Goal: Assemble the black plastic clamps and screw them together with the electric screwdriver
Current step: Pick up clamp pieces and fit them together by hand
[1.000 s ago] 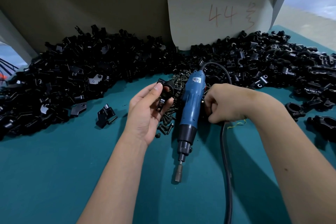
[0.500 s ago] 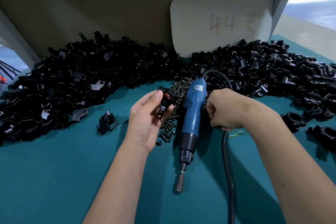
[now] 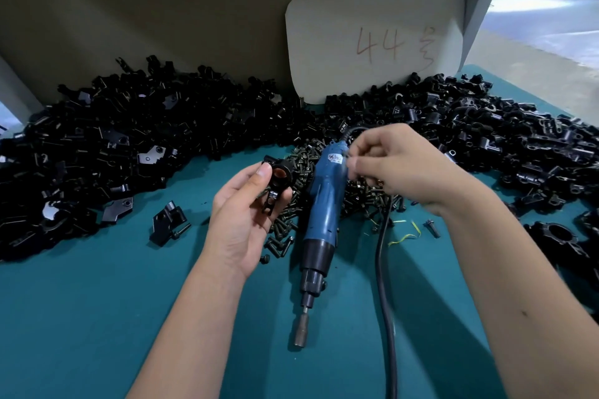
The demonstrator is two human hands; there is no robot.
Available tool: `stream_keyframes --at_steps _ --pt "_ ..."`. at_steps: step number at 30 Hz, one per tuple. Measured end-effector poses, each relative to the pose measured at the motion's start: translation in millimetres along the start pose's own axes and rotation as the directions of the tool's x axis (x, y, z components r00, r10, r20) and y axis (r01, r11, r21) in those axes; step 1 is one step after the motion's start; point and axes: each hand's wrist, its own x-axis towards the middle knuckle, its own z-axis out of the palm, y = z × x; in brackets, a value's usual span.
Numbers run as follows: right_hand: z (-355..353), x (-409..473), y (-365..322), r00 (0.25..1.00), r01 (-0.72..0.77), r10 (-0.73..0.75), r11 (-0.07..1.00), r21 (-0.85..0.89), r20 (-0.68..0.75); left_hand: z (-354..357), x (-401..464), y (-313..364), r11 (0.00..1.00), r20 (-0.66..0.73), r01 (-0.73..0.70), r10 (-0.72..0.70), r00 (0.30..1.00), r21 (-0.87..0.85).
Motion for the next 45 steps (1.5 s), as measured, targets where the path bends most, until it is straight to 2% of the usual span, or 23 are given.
stream_keyframes --at_steps 2,5,7,9,12,16,18,21,23,25,28,34,40,42,45 --pt "6 1 -6 0.999 0.045 -0.044 0.948 0.316 -0.008 0 0 0 1.0 0.015 -0.002 0.002 1.0 0.012" --pt "15 2 -13 0.994 0.009 -0.083 0.691 0.723 0.066 0 -1 -1 0.999 0.041 -0.011 0.01 0.999 0.033" --pt "20 3 -15 0.989 -0.075 -0.067 0.545 0.835 0.133 -1 -1 0 0.999 0.047 -0.015 0.013 0.999 0.034" --pt "27 4 -16 0.979 -0.162 -0.035 0.475 0.865 0.203 -1 -1 0 0.999 0.046 -0.015 0.014 0.999 0.034" --pt "35 6 -15 0.974 -0.208 0.034 0.536 0.818 0.225 0 -1 0 0.999 0.05 -0.017 0.015 0.999 0.033" --pt "42 5 -13 0.989 -0.129 0.021 0.631 0.765 0.149 0 -1 0 0.999 0.104 -0.029 0.025 0.994 0.043" --pt "43 5 -15 0.994 -0.089 0.011 0.635 0.768 0.106 -1 0 -1 0.999 0.136 -0.033 0.027 0.99 0.04" --pt "45 5 -17 0.996 -0.086 0.064 0.573 0.815 0.06 -1 0 -2 0.999 0.17 -0.033 0.026 0.985 0.041" --pt "47 5 -18 0.996 -0.019 0.079 0.611 0.791 -0.038 -1 0 -2 0.999 0.183 -0.03 0.023 0.983 0.039" --pt "48 4 -17 0.99 0.067 0.049 0.662 0.746 -0.133 -1 0 -2 0.999 0.183 -0.026 0.019 0.983 0.034" --pt "50 5 -15 0.98 0.15 -0.019 0.718 0.679 -0.196 -1 1 -3 0.999 0.187 -0.015 0.007 0.982 0.043" --pt "52 10 -6 0.961 0.269 -0.209 0.865 0.424 -0.183 -3 2 -4 0.997 0.215 -0.031 0.015 0.977 0.072" --pt "52 13 -2 0.928 0.343 -0.313 0.93 0.133 -0.204 -1 4 -9 0.972 0.203 -0.172 0.138 0.969 0.159" --pt "54 12 -4 0.92 0.352 -0.326 0.932 0.091 -0.219 -2 5 -12 0.959 0.203 -0.205 0.166 0.965 0.194" --pt "60 11 -8 0.894 0.358 -0.313 0.93 0.088 -0.321 -1 4 -15 0.956 0.207 -0.217 0.175 0.963 0.2"
